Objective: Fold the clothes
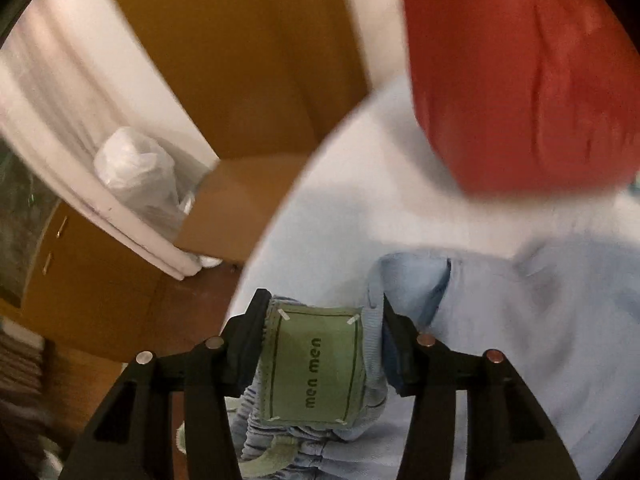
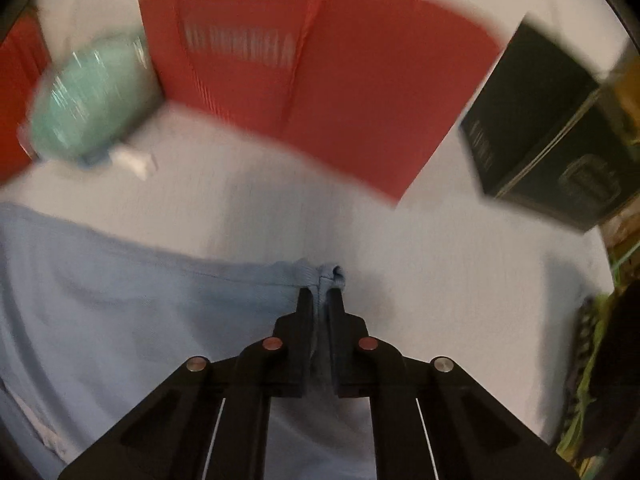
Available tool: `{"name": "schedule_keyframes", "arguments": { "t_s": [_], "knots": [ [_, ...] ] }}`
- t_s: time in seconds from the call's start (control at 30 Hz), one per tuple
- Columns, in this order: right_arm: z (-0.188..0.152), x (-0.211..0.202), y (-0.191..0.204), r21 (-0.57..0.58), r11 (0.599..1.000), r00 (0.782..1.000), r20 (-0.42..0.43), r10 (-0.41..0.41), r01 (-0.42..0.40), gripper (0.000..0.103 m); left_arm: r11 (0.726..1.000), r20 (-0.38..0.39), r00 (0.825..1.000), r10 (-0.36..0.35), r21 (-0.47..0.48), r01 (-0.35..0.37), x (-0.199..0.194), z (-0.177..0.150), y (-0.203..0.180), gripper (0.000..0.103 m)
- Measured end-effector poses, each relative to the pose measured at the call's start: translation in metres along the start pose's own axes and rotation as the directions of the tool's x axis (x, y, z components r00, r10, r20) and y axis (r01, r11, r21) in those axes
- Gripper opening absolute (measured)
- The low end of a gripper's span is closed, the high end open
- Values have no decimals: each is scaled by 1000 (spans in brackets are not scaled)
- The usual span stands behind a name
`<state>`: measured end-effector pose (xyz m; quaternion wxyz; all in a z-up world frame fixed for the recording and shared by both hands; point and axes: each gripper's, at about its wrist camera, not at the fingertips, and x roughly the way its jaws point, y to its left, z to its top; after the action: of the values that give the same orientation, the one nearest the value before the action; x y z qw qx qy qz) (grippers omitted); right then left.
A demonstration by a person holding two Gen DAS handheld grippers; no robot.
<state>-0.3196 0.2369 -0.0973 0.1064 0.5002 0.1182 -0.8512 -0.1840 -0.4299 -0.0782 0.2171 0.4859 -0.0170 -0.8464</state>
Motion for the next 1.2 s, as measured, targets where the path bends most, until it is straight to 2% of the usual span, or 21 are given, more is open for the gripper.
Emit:
{"name": "schedule_keyframes", "arguments": {
  "t_s": [0.1, 0.17, 0.27, 0.33, 0.43, 0.5, 0.6, 0.67, 0.83, 0.97, 1.07, 1.13, 1.2],
  "knots": [
    [-17, -48, -11, 3, 998, 985, 159, 69, -70, 6, 1000, 71, 997, 4, -5, -4, -30, -22, 19, 50],
    [-40, -76, -14, -13, 997, 978, 196, 76, -75, 6, 1000, 118, 993, -5, -22, 7, -51, -43, 35, 50],
    [-89, -127, -19, -18, 996, 958, 276, 84, -82, 6, 999, 182, 983, -4, -45, 12, -82, -82, 53, 51],
    [-134, -166, -24, -7, 995, 944, 317, 93, -96, 6, 997, 204, 979, 2, -75, 14, -97, -111, 67, 51],
    [-190, -193, -21, 31, 993, 950, 297, 101, -116, 5, 992, 163, 987, -11, -120, 31, -98, -148, 83, 51],
    [-234, -199, -24, 73, 990, 969, 224, 102, -121, 5, 992, 137, 990, -9, -122, 26, -98, -167, 85, 51],
    [-291, -198, -33, 153, 981, 988, 120, 98, -116, 5, 992, 126, 992, -20, -123, 36, -106, -180, 86, 52],
    [-308, -192, -39, 205, 972, 992, 76, 100, -114, 5, 993, 113, 993, -20, -117, 34, -108, -178, 85, 54],
    [-283, -183, -44, 235, 961, 987, 99, 123, -143, 8, 994, 59, 998, 22, -104, -16, -101, -162, 78, 51],
    [-238, -162, -50, 256, 953, 984, 113, 139, -164, 26, 994, 49, 998, 41, -102, -36, -95, -154, 70, 50],
    [-206, -136, -52, 263, 954, 989, 80, 127, -144, 47, 993, 51, 998, 40, -114, -34, -94, -154, 70, 49],
    [-192, -121, -53, 263, 956, 991, 56, 118, -129, 53, 993, 47, 998, 40, -115, -34, -92, -154, 72, 49],
    [-182, -102, -53, 277, 952, 992, 18, 128, -128, 62, 992, 43, 998, 39, -119, -33, -90, -154, 75, 49]
  ]
}}
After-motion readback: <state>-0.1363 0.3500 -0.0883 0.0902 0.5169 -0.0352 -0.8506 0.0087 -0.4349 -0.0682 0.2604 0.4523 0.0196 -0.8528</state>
